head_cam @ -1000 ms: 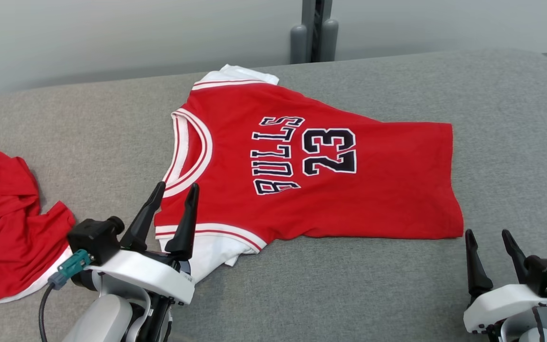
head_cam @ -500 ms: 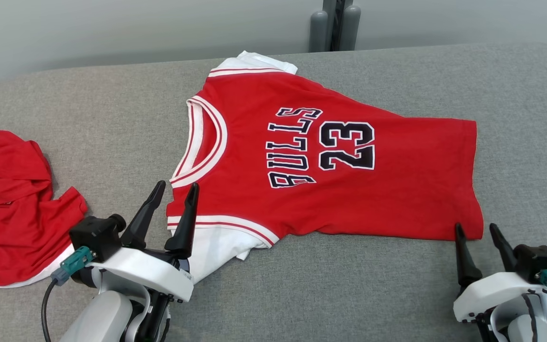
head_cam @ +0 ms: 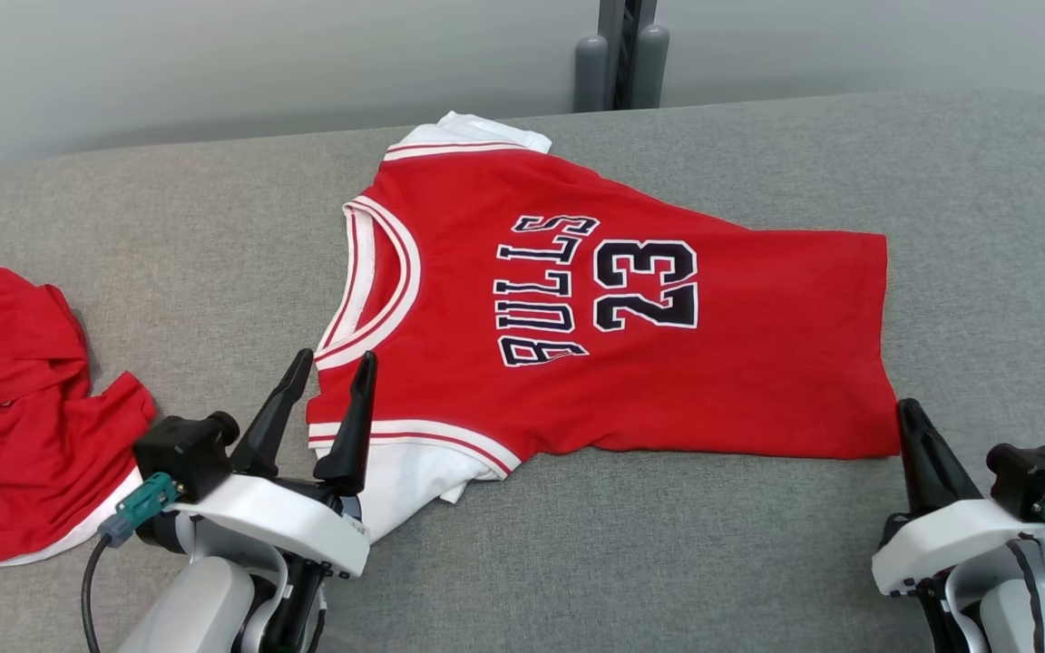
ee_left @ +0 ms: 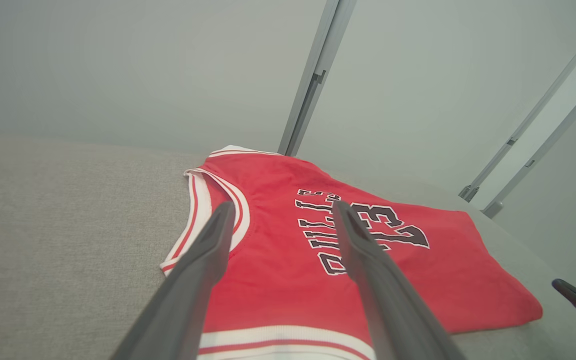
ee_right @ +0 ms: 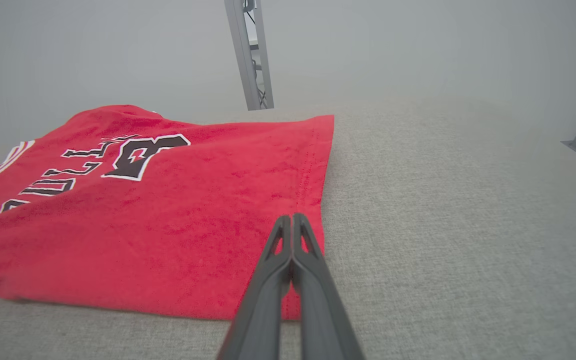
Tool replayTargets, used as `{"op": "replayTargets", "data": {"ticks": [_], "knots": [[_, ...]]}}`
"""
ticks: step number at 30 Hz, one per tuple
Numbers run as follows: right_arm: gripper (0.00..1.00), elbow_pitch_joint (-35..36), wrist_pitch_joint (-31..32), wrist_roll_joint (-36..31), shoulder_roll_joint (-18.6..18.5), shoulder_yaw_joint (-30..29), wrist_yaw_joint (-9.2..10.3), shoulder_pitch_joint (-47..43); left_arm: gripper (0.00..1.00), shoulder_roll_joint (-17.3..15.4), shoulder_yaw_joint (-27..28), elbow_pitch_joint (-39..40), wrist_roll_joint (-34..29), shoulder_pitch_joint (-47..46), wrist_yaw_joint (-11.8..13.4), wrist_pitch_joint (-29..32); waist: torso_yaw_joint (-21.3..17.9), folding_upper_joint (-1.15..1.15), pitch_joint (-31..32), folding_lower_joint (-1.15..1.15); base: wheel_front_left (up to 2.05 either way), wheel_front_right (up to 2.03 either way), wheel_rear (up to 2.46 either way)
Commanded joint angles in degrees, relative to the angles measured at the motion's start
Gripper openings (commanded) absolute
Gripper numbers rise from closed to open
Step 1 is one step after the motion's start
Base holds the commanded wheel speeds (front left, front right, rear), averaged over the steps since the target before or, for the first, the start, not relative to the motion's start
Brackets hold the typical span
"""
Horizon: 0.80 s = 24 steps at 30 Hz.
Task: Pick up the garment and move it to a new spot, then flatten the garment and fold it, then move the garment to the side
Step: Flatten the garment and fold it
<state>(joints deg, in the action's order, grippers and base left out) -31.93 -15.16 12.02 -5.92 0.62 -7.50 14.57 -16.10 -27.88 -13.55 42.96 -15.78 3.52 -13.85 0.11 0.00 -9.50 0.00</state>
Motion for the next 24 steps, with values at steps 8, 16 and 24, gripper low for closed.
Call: {"op": "replayTargets", "data": {"ticks": [8, 16, 24], "knots": [[0.0, 7.04, -0.11, -0.2, -0.36, 0.74, 0.02, -1.02, 1.0, 0.72, 1.11, -0.34, -0.2, 0.55, -0.21, -0.86, -0.84, 0.0, 1.53, 0.0, 0.0, 0.0, 0.0], [0.0, 17.37, -0.1, -2.73, -0.34, 3.03, 0.02, -0.71, 1.0, 1.53, 3.23, -0.12, -1.4, 1.79, -0.13, -1.25, -1.27, 0.0, 2.55, 0.0, 0.0, 0.0, 0.0], [0.0, 25.92, -0.11, -7.8, -0.72, 4.24, 0.02, -2.57, 1.0, 3.73, 7.49, -0.03, -3.62, 6.09, -1.43, -1.34, -0.66, 0.0, 3.96, 0.0, 0.0, 0.0, 0.0]]}}
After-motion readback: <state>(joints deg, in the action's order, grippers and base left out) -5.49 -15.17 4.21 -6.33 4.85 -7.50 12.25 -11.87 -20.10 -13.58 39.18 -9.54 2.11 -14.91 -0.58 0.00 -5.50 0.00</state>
